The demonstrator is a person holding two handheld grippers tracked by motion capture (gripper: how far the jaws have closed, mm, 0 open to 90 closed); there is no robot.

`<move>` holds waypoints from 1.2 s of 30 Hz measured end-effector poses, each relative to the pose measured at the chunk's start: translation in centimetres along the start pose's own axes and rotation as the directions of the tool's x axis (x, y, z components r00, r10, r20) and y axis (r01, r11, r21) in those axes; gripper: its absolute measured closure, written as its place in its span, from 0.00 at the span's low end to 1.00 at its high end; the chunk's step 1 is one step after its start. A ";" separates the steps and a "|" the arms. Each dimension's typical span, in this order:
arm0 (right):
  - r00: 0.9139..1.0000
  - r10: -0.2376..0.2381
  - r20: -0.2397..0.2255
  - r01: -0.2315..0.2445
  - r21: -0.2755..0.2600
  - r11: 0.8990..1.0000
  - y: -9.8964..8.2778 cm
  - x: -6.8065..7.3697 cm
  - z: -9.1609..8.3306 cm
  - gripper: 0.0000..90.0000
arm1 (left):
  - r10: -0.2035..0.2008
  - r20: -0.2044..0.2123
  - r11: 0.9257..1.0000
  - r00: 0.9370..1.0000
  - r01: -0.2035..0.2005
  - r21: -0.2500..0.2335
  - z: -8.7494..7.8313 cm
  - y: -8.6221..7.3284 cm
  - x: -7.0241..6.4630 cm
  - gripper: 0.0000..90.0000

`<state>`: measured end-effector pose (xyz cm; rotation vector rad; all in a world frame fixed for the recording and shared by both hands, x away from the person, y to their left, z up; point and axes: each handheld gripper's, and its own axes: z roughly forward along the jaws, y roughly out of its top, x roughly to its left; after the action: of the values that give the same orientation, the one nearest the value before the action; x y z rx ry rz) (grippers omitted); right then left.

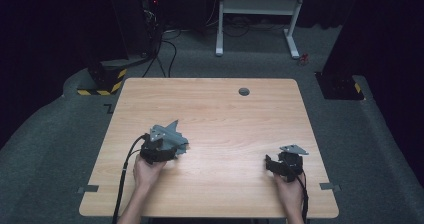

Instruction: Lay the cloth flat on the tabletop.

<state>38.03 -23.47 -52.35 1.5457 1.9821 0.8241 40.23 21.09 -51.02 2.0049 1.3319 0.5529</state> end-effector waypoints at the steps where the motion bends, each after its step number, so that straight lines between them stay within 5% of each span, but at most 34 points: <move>1: 1.000 0.000 0.000 0.000 0.000 1.000 0.0 0.0 0.0 0.24 | 0.009 -0.011 1.000 1.000 -0.009 0.006 0.3 0.1 0.0 0.34; 7: 1.000 0.000 0.000 0.000 0.000 1.000 0.0 0.0 0.0 0.24 | 0.015 -0.058 1.000 0.998 -0.013 0.026 1.3 0.1 -0.2 0.37; 11: 1.000 -0.001 -0.002 0.001 0.001 1.000 0.0 0.0 0.0 0.24 | 0.008 -0.089 1.000 0.996 -0.010 -0.013 1.3 -0.2 0.0 0.59; 19: 1.000 -0.001 -0.001 0.001 -0.001 1.000 0.0 0.0 0.0 0.24 | 0.046 -0.130 0.999 0.990 -0.047 -0.008 1.1 -0.2 0.3 0.85; 30: 1.000 0.002 0.000 -0.002 -0.001 1.000 0.0 0.0 0.0 0.24 | 0.010 -0.069 1.000 0.998 -0.012 -0.029 1.0 -0.3 0.9 0.92; 36: 1.000 0.002 0.002 -0.002 -0.001 1.000 0.0 0.0 0.0 0.24 | 0.004 -0.026 0.999 1.000 -0.005 -0.035 1.2 -0.2 0.2 0.93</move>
<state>38.04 -23.42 -52.35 1.5479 1.9787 0.8246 40.98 20.93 -51.95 1.9789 1.3240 0.6022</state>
